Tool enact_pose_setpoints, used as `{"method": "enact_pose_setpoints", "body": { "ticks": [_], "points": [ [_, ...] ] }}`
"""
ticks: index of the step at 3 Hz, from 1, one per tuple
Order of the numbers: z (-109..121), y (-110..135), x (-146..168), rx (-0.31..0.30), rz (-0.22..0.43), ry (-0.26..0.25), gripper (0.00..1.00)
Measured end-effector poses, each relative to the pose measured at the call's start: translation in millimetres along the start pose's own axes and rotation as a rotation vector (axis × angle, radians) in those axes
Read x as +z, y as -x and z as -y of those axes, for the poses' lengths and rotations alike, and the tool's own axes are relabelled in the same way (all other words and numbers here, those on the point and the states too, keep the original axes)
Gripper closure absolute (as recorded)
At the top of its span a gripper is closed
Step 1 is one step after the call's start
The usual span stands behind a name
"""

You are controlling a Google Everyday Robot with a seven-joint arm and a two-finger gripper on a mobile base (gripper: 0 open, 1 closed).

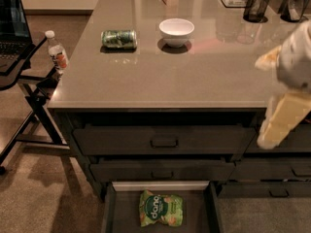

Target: Pick green rice chip bag from bottom drawer and place on counter

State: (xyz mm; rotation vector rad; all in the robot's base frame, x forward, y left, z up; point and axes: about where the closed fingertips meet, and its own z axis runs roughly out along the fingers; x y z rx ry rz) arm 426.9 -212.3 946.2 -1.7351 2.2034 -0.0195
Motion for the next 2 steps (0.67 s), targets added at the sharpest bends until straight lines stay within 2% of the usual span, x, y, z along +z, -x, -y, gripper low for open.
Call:
{"method": "enact_pose_setpoints", "body": {
  "ticks": [2],
  "points": [
    [-89.2,-17.8,88.5,-0.045,0.245,0.081,0.00]
  ]
}}
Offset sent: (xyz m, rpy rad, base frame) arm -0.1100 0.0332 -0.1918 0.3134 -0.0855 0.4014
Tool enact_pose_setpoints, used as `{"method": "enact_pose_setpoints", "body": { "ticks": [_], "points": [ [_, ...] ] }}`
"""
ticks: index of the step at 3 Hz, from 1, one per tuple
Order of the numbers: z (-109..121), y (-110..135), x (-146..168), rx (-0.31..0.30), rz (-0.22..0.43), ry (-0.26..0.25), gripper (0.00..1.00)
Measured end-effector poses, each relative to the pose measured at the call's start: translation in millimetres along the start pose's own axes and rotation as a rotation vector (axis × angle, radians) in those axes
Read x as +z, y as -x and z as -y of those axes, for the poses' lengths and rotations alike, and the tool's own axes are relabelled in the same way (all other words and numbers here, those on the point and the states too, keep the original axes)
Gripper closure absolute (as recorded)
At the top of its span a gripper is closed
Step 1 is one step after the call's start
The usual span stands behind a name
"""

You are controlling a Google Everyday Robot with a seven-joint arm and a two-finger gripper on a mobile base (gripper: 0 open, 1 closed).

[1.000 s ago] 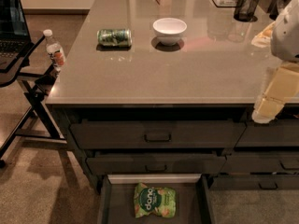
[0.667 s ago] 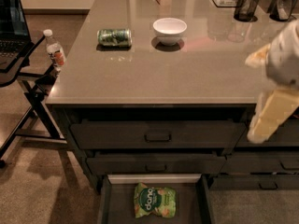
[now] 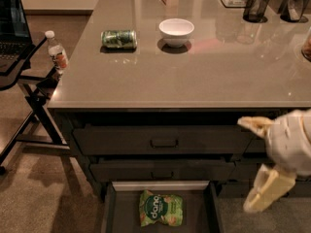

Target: Pick green rice chip bag from bottom drawer and place on counter

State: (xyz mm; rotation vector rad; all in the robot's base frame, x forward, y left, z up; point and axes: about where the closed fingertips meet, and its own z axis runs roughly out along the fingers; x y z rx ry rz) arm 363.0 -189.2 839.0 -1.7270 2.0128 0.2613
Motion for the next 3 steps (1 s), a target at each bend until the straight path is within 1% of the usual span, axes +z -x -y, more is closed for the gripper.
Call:
{"method": "enact_pose_setpoints", "body": {
  "ticks": [1,2,3],
  "points": [
    [-15.4,-10.4,12.3,-0.047,0.013,0.012,0.00],
    [-15.3,-10.3,12.4,-0.048,0.013,0.012,0.00],
    [-18.3,-7.3,18.0,-0.072,0.028,0.011,0.00]
  ]
}}
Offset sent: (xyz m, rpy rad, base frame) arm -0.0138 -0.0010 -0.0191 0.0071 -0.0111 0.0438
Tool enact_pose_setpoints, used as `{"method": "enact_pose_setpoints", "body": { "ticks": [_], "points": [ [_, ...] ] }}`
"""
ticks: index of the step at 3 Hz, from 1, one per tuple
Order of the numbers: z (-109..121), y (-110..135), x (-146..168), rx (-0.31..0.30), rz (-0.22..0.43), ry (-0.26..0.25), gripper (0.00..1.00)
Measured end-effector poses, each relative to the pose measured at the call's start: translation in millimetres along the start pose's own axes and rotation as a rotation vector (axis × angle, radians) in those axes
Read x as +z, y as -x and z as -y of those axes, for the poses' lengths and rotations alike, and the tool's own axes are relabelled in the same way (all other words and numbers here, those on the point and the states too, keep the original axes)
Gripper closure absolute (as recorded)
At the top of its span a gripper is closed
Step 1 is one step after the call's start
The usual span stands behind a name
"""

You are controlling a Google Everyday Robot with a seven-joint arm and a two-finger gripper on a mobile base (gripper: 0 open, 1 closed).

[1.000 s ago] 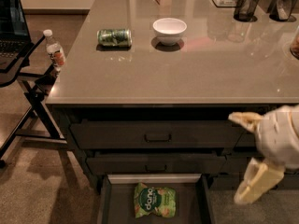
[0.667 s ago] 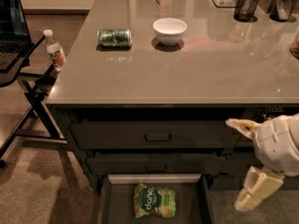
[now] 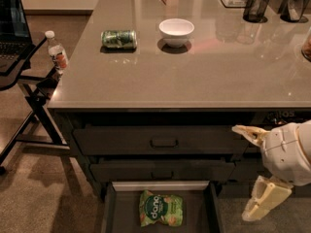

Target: Pick green rice chip bag from bottom drawer and place on counter

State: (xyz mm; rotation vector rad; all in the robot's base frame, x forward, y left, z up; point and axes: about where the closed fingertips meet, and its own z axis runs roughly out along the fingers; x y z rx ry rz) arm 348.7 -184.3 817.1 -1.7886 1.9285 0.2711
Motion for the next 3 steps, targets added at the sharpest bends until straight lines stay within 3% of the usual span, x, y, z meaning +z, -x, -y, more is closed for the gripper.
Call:
{"method": "enact_pose_setpoints", "body": {
  "ticks": [2,3],
  "points": [
    [-13.5,5.1,106.8,-0.069,0.097,0.043,0.00],
    [-22.1,-4.3,165.5,-0.081,0.149,0.014,0.00]
  ]
}}
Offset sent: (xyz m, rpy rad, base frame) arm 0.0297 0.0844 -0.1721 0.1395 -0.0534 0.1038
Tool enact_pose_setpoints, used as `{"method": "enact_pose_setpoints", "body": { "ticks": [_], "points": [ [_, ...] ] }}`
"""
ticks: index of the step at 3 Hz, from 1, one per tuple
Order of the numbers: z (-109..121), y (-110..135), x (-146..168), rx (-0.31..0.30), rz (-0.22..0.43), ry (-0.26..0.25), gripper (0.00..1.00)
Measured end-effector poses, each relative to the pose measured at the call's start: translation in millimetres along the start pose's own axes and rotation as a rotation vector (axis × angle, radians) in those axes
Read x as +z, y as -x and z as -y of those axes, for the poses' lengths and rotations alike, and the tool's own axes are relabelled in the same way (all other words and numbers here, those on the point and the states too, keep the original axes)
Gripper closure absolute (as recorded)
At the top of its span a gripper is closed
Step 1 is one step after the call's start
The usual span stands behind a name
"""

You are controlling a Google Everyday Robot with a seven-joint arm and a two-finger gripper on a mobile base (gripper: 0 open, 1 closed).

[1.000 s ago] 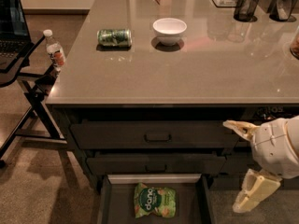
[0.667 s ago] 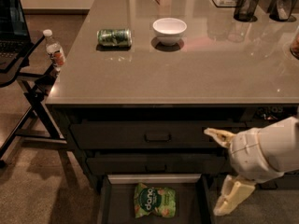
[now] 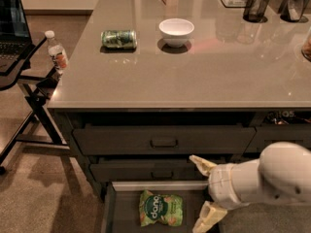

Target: Pick green rice chip bag from bottom drawer and place on counter

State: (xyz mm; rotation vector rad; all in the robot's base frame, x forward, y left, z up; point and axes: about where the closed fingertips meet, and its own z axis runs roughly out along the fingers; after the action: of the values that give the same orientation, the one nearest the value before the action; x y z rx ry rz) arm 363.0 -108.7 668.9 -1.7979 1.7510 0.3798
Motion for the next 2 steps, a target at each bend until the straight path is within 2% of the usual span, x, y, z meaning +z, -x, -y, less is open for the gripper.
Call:
{"method": "enact_pose_setpoints", "body": {
  "ticks": [1,2],
  "points": [
    [9.8,-31.5,55.5,0.021,-0.004,-0.041,0.00],
    [9.3,-31.2,55.5,0.021,-0.004,-0.039,0.00]
  ]
}}
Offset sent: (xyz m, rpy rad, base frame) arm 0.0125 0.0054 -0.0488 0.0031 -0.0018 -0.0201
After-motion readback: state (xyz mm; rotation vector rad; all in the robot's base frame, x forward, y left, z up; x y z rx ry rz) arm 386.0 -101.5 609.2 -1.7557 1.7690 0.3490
